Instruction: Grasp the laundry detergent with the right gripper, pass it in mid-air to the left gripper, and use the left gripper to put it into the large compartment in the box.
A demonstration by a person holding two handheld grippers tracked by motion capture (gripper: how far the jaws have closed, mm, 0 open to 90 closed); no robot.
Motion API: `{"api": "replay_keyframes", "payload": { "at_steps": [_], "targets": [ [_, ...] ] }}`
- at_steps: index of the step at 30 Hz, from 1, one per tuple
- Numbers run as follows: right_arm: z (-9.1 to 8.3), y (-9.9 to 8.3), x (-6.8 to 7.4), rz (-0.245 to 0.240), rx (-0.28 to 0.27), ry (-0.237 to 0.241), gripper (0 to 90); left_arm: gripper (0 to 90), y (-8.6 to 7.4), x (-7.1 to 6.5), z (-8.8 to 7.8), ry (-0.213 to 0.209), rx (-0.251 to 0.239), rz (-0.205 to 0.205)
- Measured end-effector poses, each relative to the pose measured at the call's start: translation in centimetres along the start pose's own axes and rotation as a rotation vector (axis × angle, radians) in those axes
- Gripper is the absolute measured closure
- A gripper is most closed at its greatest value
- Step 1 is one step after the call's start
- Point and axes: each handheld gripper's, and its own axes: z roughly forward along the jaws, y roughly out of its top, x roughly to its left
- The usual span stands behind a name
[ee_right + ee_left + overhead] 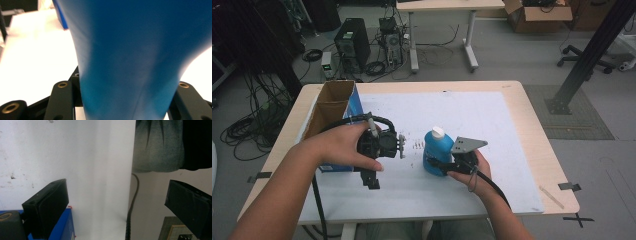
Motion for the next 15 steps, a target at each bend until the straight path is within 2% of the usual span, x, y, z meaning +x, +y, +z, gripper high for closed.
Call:
{"api": "replay_keyframes", "payload": {
  "at_steps": [4,7,9,15],
  "targets": [
    [-0.7,1.1,0.0,-0.006,-0.020,0.026,46.2,5.3,0.1,0.0,-0.2,0.002,0.001,-0.001],
    [-1.2,2.0,0.0,-0.027,-0.013,0.048,46.2,5.1,0.0,-0.1,-0.5,0.004,-0.008,-0.008],
    [-2.0,2.9,0.0,-0.045,-0.009,0.085,46.2,5.1,0.0,-0.1,-0.7,0.007,-0.011,-0.015],
    [-3.1,3.9,0.3,-0.082,0.007,0.137,46.2,5.1,0.3,-0.2,-1.4,0.035,-0.024,-0.022]
  ]
}}
